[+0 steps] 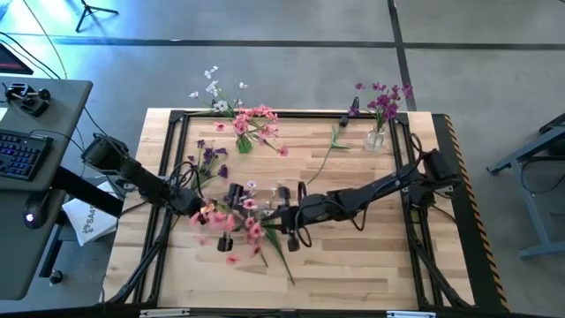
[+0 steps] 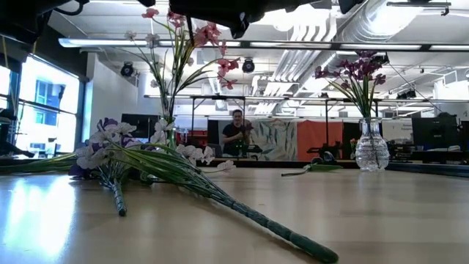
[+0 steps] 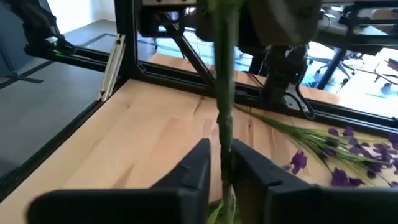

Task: Sort flowers into vase by color
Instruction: Put the pink flowers into the green vase

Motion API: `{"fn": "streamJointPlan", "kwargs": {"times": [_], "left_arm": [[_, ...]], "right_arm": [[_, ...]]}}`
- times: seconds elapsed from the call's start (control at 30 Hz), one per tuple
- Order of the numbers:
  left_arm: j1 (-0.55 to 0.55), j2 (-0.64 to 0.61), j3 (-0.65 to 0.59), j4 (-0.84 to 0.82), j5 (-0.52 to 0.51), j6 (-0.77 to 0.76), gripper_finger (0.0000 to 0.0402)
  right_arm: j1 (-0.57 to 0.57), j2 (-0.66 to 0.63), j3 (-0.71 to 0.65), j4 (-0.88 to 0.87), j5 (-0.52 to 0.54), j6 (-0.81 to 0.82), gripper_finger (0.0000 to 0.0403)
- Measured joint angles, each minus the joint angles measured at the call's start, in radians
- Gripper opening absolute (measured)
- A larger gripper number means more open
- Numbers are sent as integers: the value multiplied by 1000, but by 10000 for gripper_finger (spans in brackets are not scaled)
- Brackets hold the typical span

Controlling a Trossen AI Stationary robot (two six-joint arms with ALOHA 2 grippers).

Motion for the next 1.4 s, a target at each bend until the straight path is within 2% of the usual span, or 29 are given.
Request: {"fn": "streamJointPlan", "kwargs": {"times": [0.17,0.4,0.57,0.67,0.73,0.77,0.87,0.93,1.1,1.3,1.4], "left_arm": [[0,0,0,-5,-27,-2,0],[-1,0,2,-23,-52,-3,1],[-25,-29,4,-149,-235,-28,36],[-62,-76,2,-345,-353,-84,73],[-81,-99,0,-464,-399,-125,98],[-87,-107,0,-508,-412,-139,110],[-90,-87,0,-583,-442,-173,140],[-77,-52,4,-557,-472,-176,155],[-30,35,66,-433,-492,-135,181],[-8,65,157,-410,-474,-99,189],[-7,64,183,-403,-515,-102,190]], "right_arm": [[0,48,0,75,-20,-11,9],[0,63,0,102,2,-10,5],[3,65,-4,79,115,17,3],[-2,64,-6,62,145,51,2],[-10,62,-40,115,153,77,2],[-12,62,-60,159,189,92,2],[-7,63,-110,278,393,99,1],[-7,63,-118,302,430,68,1],[-6,60,-117,295,416,67,1],[1,57,-115,285,415,64,1],[-2,60,-114,270,414,49,1]]}}
